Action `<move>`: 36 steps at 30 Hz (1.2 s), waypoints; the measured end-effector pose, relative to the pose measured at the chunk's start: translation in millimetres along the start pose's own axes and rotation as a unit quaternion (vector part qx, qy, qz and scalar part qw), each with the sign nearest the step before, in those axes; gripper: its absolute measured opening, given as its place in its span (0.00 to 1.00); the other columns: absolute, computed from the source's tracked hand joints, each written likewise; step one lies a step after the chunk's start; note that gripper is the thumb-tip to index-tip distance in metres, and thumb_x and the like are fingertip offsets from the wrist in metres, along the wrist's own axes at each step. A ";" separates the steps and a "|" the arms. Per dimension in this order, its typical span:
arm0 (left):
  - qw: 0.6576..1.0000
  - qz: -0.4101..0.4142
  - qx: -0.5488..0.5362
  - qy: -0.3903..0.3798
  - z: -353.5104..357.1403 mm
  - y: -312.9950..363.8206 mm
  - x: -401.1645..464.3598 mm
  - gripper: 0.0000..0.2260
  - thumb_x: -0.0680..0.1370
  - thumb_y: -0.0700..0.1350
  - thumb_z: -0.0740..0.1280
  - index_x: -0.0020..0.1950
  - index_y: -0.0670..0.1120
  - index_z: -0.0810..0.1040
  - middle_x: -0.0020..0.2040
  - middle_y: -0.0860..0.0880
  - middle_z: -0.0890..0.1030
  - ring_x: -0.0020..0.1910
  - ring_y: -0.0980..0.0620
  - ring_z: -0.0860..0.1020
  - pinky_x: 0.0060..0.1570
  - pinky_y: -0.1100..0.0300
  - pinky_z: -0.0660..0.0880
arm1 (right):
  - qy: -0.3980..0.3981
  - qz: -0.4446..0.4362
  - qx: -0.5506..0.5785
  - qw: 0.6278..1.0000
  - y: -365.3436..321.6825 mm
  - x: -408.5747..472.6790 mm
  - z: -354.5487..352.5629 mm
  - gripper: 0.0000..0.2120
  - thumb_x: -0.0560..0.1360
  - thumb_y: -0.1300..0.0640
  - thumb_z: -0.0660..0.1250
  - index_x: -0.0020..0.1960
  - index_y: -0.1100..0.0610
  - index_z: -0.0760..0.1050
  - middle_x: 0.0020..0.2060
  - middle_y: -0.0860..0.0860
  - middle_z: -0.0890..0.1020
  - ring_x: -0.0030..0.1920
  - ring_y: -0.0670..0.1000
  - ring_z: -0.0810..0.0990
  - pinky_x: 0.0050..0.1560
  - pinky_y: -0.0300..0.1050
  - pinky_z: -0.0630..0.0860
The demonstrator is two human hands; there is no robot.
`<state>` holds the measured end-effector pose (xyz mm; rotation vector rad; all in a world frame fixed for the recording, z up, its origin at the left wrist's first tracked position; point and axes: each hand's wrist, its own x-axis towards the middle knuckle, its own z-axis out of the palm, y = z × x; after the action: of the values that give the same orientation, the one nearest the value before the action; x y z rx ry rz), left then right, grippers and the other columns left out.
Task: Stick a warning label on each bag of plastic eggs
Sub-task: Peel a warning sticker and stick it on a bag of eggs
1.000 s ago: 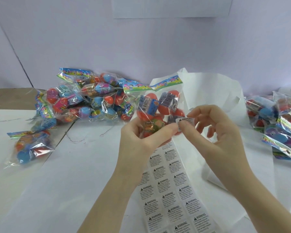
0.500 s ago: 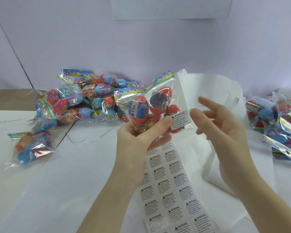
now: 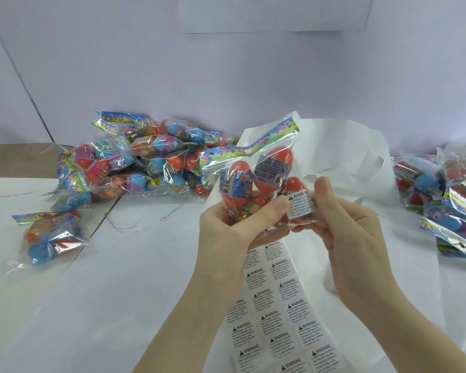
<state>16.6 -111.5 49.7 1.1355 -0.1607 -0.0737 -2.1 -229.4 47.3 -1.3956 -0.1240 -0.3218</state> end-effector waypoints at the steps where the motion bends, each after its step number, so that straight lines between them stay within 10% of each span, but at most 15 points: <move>1: 1.000 0.001 0.000 0.002 -0.5 0.3 0.3 0.05 0.62 0.41 0.73 0.37 0.44 0.85 0.35 0.47 0.84 0.33 0.53 0.82 0.33 0.65 0.77 | -0.009 -0.019 -0.011 1.000 -0.7 -1.3 1.8 0.14 0.70 0.43 0.65 0.35 0.49 0.84 0.31 0.47 0.84 0.33 0.41 0.79 0.37 0.32 0.74; 22: 0.999 0.026 0.043 -0.004 -4.8 -3.7 3.2 0.07 0.62 0.47 0.75 0.38 0.48 0.85 0.36 0.48 0.84 0.34 0.54 0.82 0.32 0.67 0.76 | -0.045 0.007 -0.003 0.999 -4.4 -0.3 -2.1 0.12 0.64 0.42 0.66 0.35 0.48 0.85 0.33 0.49 0.85 0.35 0.43 0.81 0.37 0.32 0.74; 27: 0.992 0.039 0.118 0.030 -0.9 -3.1 2.7 0.30 0.62 0.64 0.68 0.57 0.47 0.78 0.48 0.52 0.84 0.40 0.60 0.82 0.40 0.65 0.76 | 0.057 -0.016 0.012 0.998 -4.1 1.6 -4.7 0.09 0.62 0.44 0.68 0.35 0.46 0.84 0.32 0.48 0.85 0.33 0.43 0.81 0.34 0.32 0.74; 30: 0.987 0.058 0.110 0.101 -3.6 -5.2 6.2 0.27 0.64 0.60 0.68 0.60 0.51 0.76 0.50 0.60 0.80 0.44 0.61 0.80 0.44 0.63 0.75 | 0.171 -0.075 0.037 0.982 -2.3 5.3 -10.5 0.08 0.63 0.50 0.70 0.40 0.49 0.84 0.34 0.42 0.84 0.35 0.39 0.80 0.37 0.31 0.74; 36: 0.991 0.071 0.071 -0.084 1.1 -6.8 -2.1 0.23 0.68 0.55 0.68 0.60 0.48 0.76 0.55 0.49 0.82 0.55 0.51 0.80 0.50 0.60 0.77 | 0.095 -0.255 -0.216 0.938 9.8 -4.7 -1.0 0.21 0.62 0.49 0.77 0.53 0.50 0.78 0.49 0.47 0.82 0.47 0.48 0.80 0.50 0.42 0.75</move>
<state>14.5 -115.1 43.8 1.2566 -0.4021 -0.0312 -3.7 -228.3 36.6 -1.7470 -0.2699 -0.9600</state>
